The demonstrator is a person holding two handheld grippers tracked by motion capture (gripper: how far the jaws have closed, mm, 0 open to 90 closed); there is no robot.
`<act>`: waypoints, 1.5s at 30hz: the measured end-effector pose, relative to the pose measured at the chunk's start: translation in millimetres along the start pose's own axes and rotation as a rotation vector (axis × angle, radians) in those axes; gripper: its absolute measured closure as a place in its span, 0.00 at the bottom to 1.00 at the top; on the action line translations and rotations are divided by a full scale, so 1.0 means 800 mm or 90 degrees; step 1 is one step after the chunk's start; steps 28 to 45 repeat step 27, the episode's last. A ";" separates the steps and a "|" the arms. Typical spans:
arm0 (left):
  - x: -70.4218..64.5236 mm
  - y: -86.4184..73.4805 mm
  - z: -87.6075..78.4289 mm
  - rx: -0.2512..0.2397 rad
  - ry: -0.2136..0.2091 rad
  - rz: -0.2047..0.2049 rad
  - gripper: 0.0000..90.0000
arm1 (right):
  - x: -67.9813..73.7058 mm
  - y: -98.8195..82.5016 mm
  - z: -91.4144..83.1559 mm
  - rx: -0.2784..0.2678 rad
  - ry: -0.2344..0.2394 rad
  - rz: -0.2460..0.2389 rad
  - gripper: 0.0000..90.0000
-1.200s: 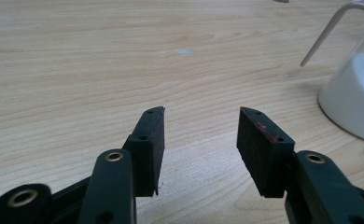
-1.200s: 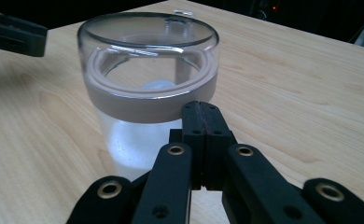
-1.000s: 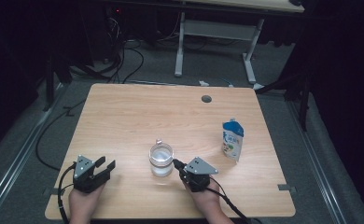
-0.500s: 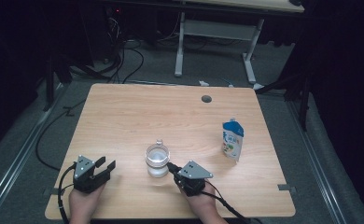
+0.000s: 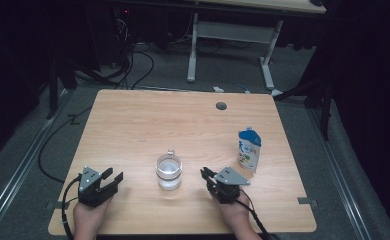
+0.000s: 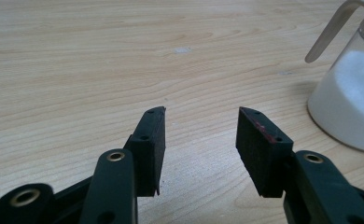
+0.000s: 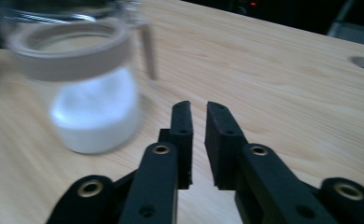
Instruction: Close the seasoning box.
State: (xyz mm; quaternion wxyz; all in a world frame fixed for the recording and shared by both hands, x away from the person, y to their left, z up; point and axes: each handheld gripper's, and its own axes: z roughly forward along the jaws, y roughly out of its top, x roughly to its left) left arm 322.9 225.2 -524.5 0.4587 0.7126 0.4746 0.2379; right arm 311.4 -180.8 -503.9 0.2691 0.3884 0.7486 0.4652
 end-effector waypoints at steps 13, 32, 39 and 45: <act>-0.008 0.003 -0.001 0.002 0.008 0.012 0.56 | -0.082 -0.047 -0.070 -0.021 -0.086 0.099 0.63; -0.009 0.002 0.000 0.011 0.001 0.023 0.51 | -0.073 -0.045 -0.065 -0.016 -0.084 0.075 0.62; -0.009 0.002 0.000 0.011 0.001 0.023 0.51 | -0.073 -0.045 -0.065 -0.016 -0.084 0.075 0.62; -0.009 0.002 0.000 0.011 0.001 0.023 0.51 | -0.073 -0.045 -0.065 -0.016 -0.084 0.075 0.62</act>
